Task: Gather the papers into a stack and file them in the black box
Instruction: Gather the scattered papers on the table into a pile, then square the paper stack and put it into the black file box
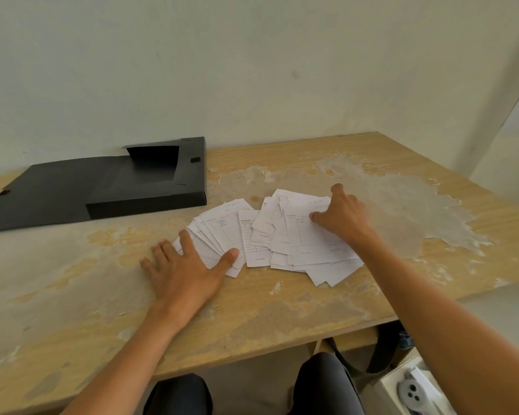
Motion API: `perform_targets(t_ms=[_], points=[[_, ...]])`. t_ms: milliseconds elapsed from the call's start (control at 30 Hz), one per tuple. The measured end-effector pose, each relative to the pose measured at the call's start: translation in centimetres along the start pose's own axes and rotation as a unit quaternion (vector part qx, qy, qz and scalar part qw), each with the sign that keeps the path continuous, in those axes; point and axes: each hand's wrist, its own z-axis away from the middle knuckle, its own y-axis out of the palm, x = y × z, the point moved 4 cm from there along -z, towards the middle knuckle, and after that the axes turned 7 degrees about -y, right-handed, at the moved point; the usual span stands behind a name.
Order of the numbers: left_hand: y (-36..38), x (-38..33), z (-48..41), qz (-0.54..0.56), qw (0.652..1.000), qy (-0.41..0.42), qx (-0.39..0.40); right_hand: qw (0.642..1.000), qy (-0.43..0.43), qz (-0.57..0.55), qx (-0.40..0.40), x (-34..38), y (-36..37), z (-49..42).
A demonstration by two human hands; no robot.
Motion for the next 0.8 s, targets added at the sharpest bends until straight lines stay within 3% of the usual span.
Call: perform_targets(t_ms=[200, 300, 367, 500, 533, 567, 700, 800], points=[[-0.4, -1.8, -1.4, 0.159, 0.985, 0.061, -0.004, 0.998, -0.013, 0.041, -0.037, 0.8, 1.8, 0.9], [-1.3, -2.7, -0.8, 0.357, 0.932, 0.064, 0.023, 0.997, -0.020, 0.034, -0.072, 0.7, 2.6, 1.1], [-1.6, -3.2, -0.8, 0.494, 0.866, 0.014, 0.075, 0.996, -0.013, 0.023, -0.089, 0.6, 2.9, 1.1], [-1.0, -4.6, -1.9, 0.733, 0.633, -0.125, 0.214, 0.996, 0.002, 0.003, -0.089, 1.0, 3.2, 0.7], [-0.8, -5.2, -1.8, 0.742, 0.612, -0.139, 0.234, 0.996, 0.005, -0.005, -0.091, 1.1, 3.3, 0.7], [-0.5, -5.8, -1.6, 0.734, 0.616, -0.145, 0.247, 0.996, 0.006, -0.011, -0.094, 1.2, 3.5, 0.6], [0.4, -8.1, -1.0, 0.650, 0.712, -0.130, 0.233, 0.994, 0.009, -0.021, -0.102, 1.6, 3.8, 0.5], [0.4, -9.4, -1.4, 0.611, 0.756, -0.109, 0.208, 0.994, 0.006, -0.027, -0.107, 1.8, 4.1, 0.4]])
